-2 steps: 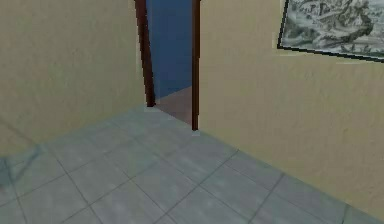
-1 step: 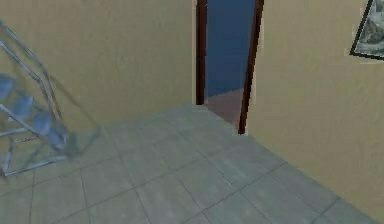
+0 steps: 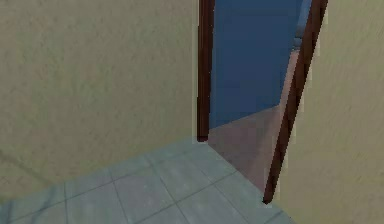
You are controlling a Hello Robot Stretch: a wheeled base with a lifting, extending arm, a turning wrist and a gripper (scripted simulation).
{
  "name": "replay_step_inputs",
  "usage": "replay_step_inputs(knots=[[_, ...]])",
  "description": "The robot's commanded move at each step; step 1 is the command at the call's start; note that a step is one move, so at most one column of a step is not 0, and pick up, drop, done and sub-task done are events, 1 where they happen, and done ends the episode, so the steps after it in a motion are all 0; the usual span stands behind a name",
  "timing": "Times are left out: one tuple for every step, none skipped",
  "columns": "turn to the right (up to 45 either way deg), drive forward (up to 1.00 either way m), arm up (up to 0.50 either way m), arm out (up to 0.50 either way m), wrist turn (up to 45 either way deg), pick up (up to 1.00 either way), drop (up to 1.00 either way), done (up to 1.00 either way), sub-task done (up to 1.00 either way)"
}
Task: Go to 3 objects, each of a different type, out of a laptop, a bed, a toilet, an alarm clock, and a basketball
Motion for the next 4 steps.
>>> replay_step_inputs(knots=[[-3.0, 0.0, 0.0, 0.0, 0.0, 0.0, 0.0, 0.0, 0.0], [0.0, 1.0, 0.0, 0.0, 0.0, 0.0, 0.0, 0.0, 0.0], [3.0, 0.0, 0.0, 0.0, 0.0, 0.0, 0.0, 0.0, 0.0], [0.0, 0.05, 0.0, 0.0, 0.0, 0.0, 0.0, 0.0, 0.0]])
